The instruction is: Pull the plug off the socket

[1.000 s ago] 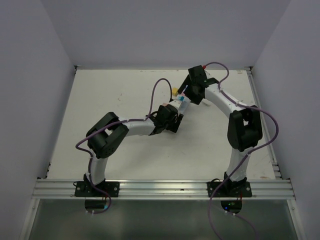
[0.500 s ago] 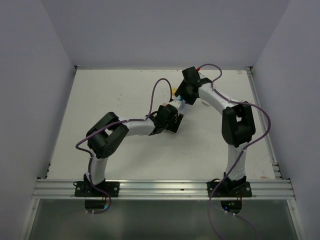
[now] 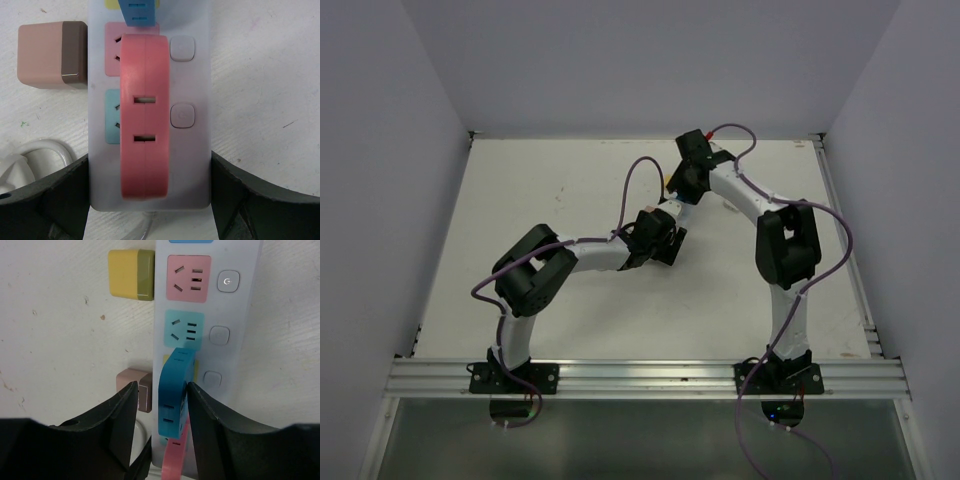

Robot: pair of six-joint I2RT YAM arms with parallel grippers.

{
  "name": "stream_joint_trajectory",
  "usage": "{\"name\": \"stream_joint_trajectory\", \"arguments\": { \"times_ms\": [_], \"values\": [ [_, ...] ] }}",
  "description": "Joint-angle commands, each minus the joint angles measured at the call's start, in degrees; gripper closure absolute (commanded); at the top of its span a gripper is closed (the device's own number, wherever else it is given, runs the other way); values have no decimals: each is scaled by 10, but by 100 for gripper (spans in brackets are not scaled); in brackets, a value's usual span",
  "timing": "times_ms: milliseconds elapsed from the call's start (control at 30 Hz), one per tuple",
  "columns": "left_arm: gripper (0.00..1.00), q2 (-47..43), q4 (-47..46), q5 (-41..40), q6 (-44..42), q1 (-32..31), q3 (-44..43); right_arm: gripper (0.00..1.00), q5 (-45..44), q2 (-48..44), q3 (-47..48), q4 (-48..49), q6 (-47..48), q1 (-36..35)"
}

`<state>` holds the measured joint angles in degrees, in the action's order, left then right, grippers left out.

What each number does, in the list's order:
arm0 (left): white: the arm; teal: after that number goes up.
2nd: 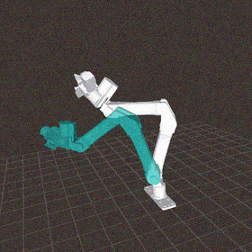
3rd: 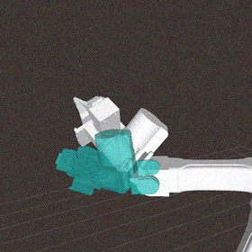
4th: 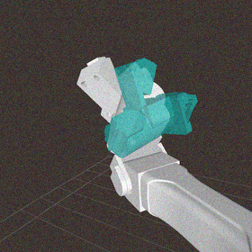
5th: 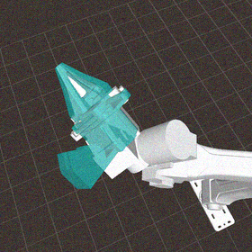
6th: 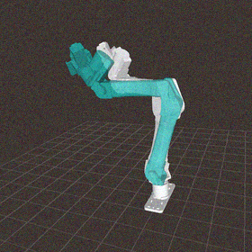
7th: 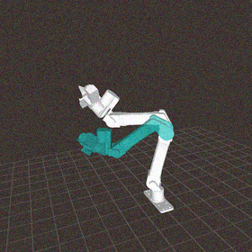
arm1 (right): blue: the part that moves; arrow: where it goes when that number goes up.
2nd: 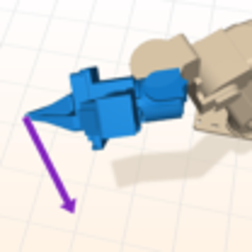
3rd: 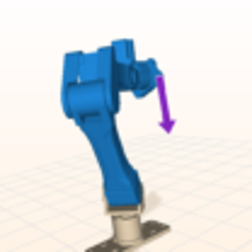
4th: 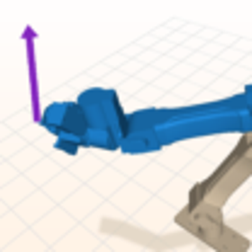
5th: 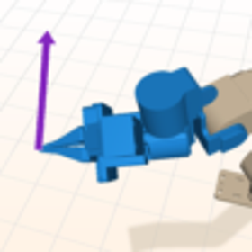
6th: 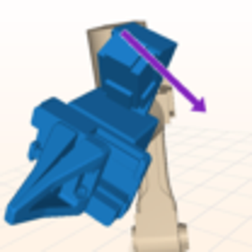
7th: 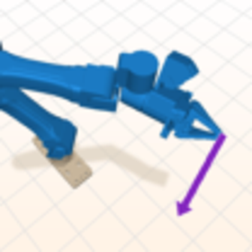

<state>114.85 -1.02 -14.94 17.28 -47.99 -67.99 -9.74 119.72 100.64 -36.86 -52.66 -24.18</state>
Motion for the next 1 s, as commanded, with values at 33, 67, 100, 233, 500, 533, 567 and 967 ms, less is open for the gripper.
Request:
{"name": "stream_joint_trajectory", "arguments": {
  "times_ms": [33, 67, 100, 233, 500, 533, 567, 967],
  "values": [
    [100, 69, 158, 40, -15, 3, 44, 53, -14, 9, 30, -10, -13, -7],
    [100, 69, 159, 40, -14, 3, 44, 53, -14, 10, 30, -12, -12, -7],
    [100, 68, 159, 40, -15, 3, 44, 54, -14, 12, 31, -16, -12, -8],
    [100, 69, 159, 39, -15, 3, 44, 57, -13, 19, 33, -24, -8, -9],
    [100, 71, 160, 38, -15, 2, 42, 67, -10, 24, 34, -35, -6, -10],
    [100, 71, 161, 40, -14, 2, 41, 70, -9, 25, 35, -36, -6, -10],
    [100, 72, 162, 40, -15, 3, 40, 76, -8, 26, 37, -37, -6, -10],
    [100, 95, 182, 36, -20, -9, 20, 100, 2, 58, 133, -106, 0, -10]
  ]
}}
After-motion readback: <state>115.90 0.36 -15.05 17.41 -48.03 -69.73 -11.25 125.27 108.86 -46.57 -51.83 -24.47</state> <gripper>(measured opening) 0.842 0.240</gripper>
